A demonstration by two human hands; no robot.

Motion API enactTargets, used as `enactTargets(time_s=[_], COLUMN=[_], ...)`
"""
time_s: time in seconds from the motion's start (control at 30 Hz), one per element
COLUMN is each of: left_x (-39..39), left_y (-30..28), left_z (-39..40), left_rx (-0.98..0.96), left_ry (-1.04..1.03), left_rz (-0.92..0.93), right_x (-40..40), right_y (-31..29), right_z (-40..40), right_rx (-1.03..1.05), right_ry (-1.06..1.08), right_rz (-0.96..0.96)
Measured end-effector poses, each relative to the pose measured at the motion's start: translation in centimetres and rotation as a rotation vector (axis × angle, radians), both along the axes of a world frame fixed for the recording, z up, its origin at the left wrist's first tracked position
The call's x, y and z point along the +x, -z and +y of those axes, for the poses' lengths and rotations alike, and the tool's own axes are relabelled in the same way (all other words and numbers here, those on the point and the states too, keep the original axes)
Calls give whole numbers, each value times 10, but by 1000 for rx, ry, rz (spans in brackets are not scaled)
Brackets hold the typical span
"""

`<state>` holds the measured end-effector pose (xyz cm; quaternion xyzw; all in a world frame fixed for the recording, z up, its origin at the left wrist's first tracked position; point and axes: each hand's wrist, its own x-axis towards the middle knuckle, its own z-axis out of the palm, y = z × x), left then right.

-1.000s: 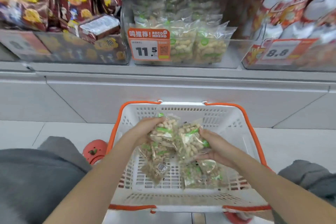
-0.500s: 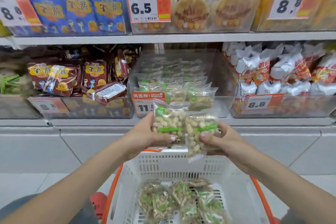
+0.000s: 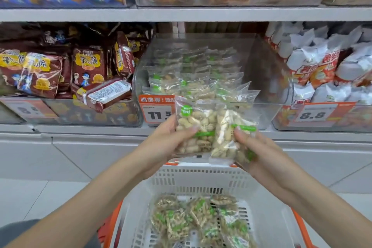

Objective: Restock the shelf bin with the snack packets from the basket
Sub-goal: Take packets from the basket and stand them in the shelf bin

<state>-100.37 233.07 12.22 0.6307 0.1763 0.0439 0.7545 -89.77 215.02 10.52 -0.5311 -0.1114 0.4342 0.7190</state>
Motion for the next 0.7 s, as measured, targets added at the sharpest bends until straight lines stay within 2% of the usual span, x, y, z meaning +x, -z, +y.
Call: enactTargets(time_s=[0.1, 0.2, 0.3, 0.43, 0.57, 0.7], left_x=[4, 4, 3, 0, -2, -2], left_y=[1, 2, 2, 5, 19, 25], left_z=[-4, -7, -8, -13, -27, -34], left_rx=[-138, -251, -265, -200, -37, 50], left_ry=[-20, 44, 66, 138, 43, 10], left_rz=[12, 41, 32, -22, -15, -7], right_x=[0, -1, -6, -11, -21, -28], right_y=[4, 8, 5, 1, 5, 10], right_z=[4, 3, 0, 2, 8, 13], right_rx=[54, 27, 33, 28, 123, 89], right_ry=[-1, 83, 75, 65, 31, 35], right_rz=[115, -12, -166, -303, -238, -215])
